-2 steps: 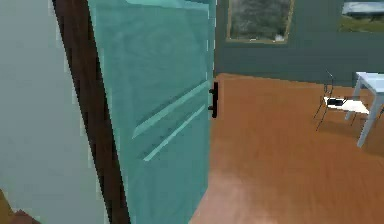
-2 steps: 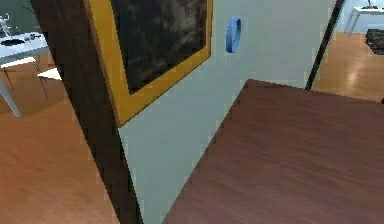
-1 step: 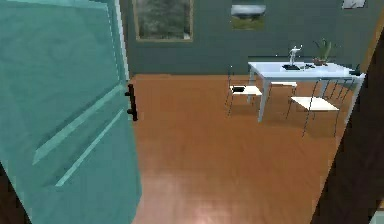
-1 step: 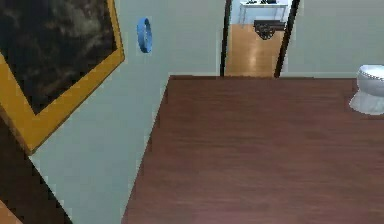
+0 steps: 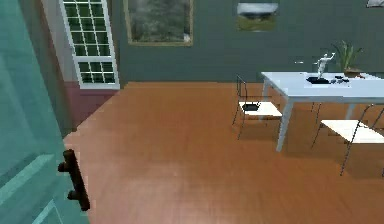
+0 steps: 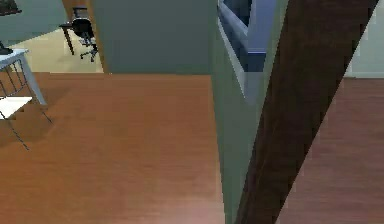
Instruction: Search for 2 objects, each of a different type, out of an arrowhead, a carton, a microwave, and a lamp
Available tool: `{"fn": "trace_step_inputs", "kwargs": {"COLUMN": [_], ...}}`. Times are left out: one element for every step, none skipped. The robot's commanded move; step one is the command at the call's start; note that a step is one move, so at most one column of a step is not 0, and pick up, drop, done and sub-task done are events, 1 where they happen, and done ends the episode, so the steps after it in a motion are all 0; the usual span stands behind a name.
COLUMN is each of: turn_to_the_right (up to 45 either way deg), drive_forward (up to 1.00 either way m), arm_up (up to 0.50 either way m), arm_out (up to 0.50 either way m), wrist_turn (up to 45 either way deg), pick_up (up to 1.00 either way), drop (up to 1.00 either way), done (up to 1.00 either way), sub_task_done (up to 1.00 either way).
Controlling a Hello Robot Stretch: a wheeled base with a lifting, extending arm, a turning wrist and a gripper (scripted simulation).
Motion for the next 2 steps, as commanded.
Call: {"fn": "trace_step_inputs", "kwargs": {"turn_to_the_right": [45.0,12.0], "drive_forward": [0.0,0.0], "arm_up": [0.0,0.0], "arm_out": [0.0,0.0], "wrist_turn": [0.0,0.0], "pick_up": [0.0,0.0], "drop": [0.0,0.0], "done": [0.0,0.0], "sub_task_done": [0.0,0.0]}}
